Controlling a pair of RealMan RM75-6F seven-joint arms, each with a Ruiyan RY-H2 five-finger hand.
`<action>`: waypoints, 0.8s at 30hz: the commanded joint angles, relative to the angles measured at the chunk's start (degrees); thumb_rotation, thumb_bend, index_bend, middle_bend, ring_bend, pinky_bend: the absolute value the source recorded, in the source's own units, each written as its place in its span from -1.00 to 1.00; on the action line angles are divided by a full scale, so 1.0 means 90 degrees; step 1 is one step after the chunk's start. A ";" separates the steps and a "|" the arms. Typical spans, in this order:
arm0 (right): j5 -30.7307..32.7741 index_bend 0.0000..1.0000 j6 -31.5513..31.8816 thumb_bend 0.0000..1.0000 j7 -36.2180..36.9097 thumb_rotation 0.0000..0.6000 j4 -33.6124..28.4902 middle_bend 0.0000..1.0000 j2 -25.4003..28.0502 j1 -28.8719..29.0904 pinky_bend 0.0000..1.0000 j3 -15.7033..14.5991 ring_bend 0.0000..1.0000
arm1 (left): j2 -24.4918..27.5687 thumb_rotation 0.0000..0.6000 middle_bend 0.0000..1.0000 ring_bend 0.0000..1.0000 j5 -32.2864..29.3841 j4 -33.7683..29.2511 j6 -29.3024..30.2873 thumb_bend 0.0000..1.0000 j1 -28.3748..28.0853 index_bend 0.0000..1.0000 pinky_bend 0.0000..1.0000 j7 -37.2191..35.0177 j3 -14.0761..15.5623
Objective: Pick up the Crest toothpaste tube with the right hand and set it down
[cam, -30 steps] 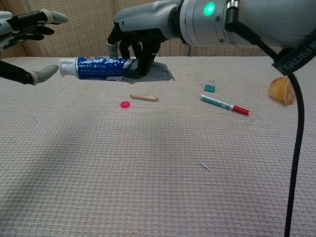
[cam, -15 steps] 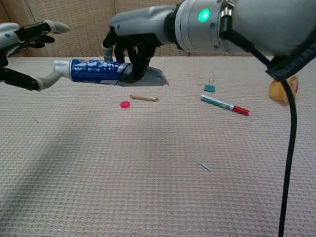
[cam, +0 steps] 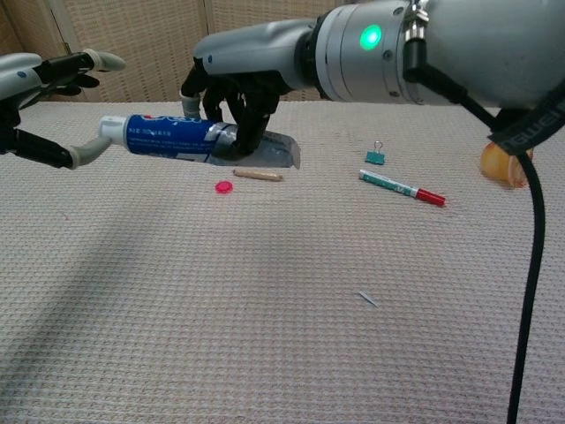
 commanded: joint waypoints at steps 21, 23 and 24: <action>0.0120 0.28 0.0025 0.58 0.0087 1.00 0.0061 0.20 -0.0038 0.0087 -0.03 -0.0170 0.28 | -0.0012 1.00 -1.00 -1.00 0.0026 -0.0041 0.0163 0.37 -0.0023 -1.00 -1.00 0.0074 0.0033; 0.0110 0.28 0.0033 0.58 0.0088 1.00 0.0064 0.20 -0.0049 0.0088 -0.03 -0.0185 0.28 | -0.0017 1.00 -1.00 -1.00 0.0067 -0.0060 0.0178 0.37 -0.0025 -1.00 -1.00 0.0083 0.0047; 0.0102 0.28 0.0042 0.58 0.0089 1.00 0.0063 0.20 -0.0057 0.0088 -0.03 -0.0193 0.28 | -0.0024 1.00 -1.00 -1.00 0.0097 -0.0076 0.0182 0.37 -0.0028 -1.00 -1.00 0.0083 0.0059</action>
